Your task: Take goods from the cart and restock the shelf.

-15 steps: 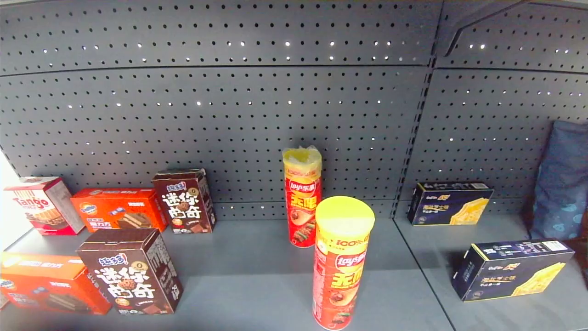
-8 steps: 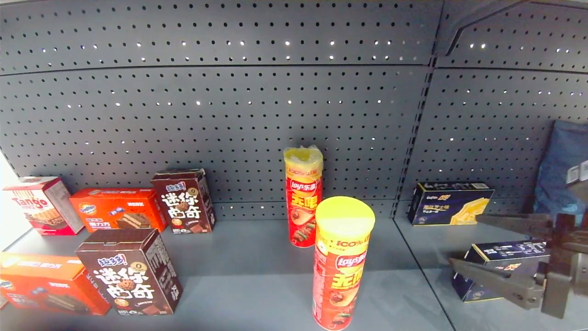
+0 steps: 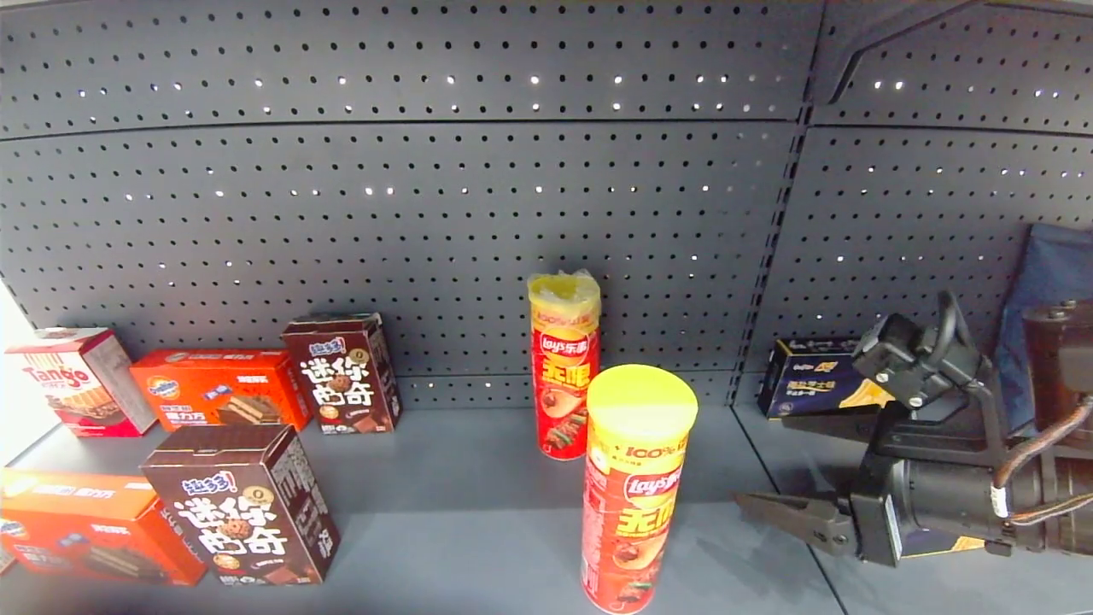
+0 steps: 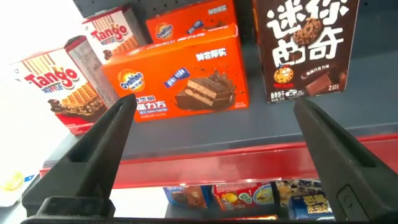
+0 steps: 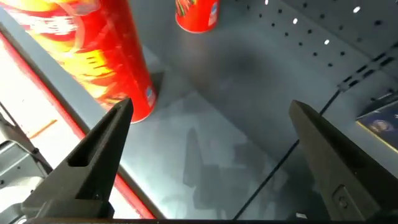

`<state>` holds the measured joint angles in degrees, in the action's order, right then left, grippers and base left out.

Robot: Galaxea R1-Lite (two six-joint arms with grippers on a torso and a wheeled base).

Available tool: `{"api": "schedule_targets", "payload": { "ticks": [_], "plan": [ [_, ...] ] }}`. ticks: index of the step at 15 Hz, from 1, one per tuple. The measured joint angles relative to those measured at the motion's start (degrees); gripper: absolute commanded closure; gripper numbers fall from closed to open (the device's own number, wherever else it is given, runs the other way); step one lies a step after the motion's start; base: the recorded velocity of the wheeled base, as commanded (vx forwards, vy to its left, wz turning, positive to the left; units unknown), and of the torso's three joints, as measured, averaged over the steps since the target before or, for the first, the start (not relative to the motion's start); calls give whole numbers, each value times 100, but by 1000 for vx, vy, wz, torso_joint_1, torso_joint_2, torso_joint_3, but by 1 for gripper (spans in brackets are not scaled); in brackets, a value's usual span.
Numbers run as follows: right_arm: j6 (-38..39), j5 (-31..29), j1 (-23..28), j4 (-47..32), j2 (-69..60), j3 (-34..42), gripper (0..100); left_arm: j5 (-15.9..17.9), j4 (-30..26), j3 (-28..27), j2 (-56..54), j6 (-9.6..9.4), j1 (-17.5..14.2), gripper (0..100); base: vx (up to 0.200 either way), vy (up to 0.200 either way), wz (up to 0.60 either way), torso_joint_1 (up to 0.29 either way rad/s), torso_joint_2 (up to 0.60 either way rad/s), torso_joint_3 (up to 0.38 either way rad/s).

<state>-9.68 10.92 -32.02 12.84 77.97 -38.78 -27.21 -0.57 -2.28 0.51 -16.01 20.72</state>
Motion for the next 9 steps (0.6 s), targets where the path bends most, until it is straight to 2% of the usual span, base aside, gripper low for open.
{"api": "schedule_targets", "payload": {
  "ticks": [4,9],
  "plan": [
    [2,-30,69,10,408,-66,0,-2,-2,0,-44,0,-2,0,0,0,0,0,0,0],
    [2,-30,110,77,1058,-640,0,0,-5,0,-46,41,-15,0,0,0,0,0,0,0]
  ]
}}
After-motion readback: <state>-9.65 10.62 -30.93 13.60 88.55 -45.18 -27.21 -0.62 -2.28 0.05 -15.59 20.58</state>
